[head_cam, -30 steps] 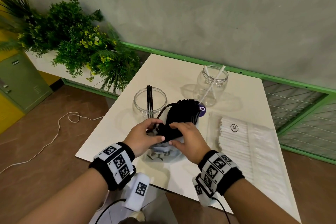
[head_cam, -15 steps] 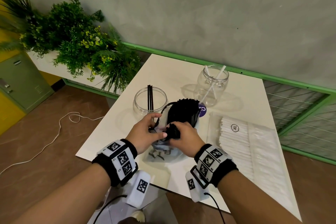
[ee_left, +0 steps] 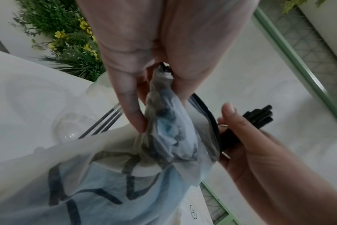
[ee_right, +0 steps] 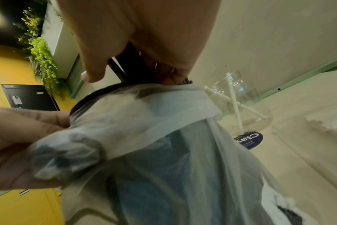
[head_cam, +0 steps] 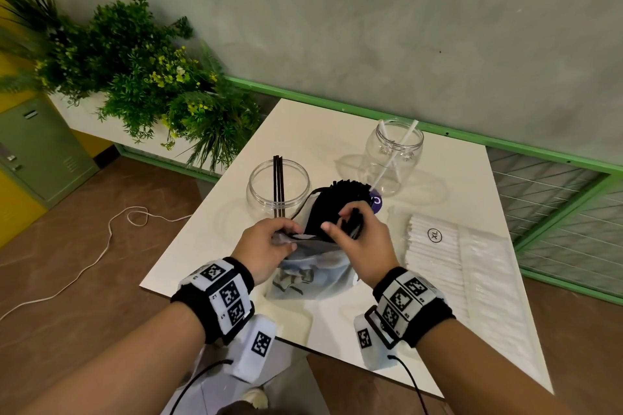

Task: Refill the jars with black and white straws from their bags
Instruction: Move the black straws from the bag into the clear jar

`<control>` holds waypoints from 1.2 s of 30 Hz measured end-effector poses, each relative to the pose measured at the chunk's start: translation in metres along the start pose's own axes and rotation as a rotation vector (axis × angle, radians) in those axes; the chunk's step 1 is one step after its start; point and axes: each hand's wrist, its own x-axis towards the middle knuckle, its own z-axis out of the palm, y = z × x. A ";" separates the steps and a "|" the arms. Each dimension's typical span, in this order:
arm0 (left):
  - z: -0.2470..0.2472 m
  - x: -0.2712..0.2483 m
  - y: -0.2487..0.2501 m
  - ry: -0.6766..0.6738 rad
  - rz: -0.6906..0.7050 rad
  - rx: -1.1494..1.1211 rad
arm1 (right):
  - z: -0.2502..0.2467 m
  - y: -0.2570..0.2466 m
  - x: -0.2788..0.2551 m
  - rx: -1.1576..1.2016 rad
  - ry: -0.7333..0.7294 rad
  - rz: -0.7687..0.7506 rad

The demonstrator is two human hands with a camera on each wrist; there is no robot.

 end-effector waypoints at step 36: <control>0.023 -0.012 0.020 0.115 -0.190 -0.324 | 0.031 0.039 -0.032 -0.640 -0.166 -0.415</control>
